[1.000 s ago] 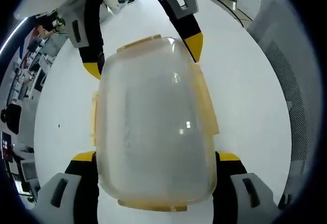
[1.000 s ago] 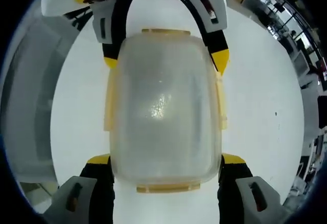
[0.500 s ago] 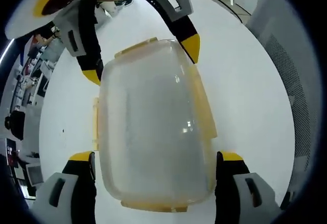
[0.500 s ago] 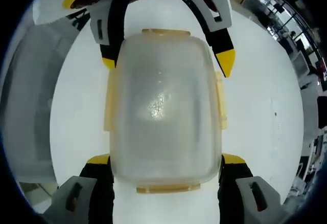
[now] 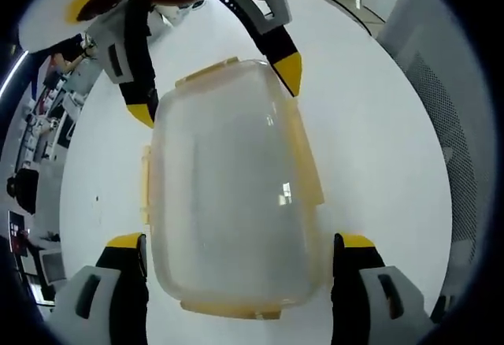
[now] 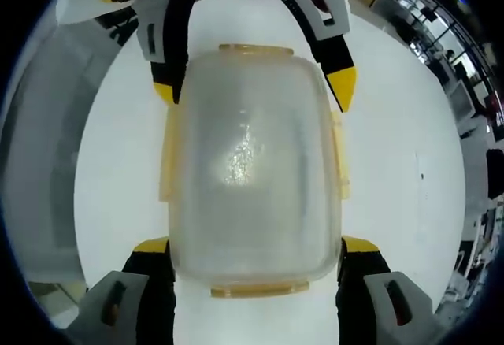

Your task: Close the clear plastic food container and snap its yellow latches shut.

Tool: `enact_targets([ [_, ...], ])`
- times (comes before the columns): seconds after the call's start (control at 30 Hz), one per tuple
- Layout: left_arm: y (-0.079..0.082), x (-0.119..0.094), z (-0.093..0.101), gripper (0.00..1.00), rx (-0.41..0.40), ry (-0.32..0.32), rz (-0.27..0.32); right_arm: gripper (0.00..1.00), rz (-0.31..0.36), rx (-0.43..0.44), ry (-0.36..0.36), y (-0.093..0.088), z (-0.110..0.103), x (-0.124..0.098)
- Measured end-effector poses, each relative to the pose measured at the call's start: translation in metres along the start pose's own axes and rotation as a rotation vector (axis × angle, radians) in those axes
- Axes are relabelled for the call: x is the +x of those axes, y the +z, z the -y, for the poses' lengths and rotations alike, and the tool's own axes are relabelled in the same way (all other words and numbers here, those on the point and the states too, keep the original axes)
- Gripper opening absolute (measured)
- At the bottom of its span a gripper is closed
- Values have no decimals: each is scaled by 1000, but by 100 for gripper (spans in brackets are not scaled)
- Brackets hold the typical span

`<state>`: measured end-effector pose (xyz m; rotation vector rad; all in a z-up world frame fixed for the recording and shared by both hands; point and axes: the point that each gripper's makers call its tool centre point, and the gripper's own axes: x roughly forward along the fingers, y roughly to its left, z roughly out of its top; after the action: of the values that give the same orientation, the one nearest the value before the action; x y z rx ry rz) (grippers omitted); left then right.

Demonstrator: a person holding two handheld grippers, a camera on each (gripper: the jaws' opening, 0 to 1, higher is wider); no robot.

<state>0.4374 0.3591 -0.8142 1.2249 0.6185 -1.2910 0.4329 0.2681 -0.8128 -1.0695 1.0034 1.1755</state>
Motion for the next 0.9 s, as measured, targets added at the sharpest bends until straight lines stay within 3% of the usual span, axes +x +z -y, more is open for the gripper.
enact_targets([
  [0.23,-3,-1,1,99,-10,1,-4,100,50,44,-31,6,4,-7],
  [0.9,1,-11,8,99,-17,9,2,100,52,53,-63,-1,-4,-19],
])
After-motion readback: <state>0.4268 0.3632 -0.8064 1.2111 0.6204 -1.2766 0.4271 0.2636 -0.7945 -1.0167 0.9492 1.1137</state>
